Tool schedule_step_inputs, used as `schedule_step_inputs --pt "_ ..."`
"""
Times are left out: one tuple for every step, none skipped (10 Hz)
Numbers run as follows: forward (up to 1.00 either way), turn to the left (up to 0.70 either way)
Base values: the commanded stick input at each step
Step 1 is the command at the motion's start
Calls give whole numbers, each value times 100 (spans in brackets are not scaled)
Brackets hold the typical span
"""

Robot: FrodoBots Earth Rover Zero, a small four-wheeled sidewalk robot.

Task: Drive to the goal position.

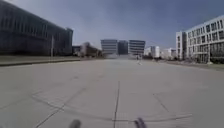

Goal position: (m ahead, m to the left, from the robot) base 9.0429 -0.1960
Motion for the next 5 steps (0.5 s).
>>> schedule_step_inputs --pt "100 0" --pt "100 -10" --pt "100 -27" --pt "100 -40" --pt "100 -40"
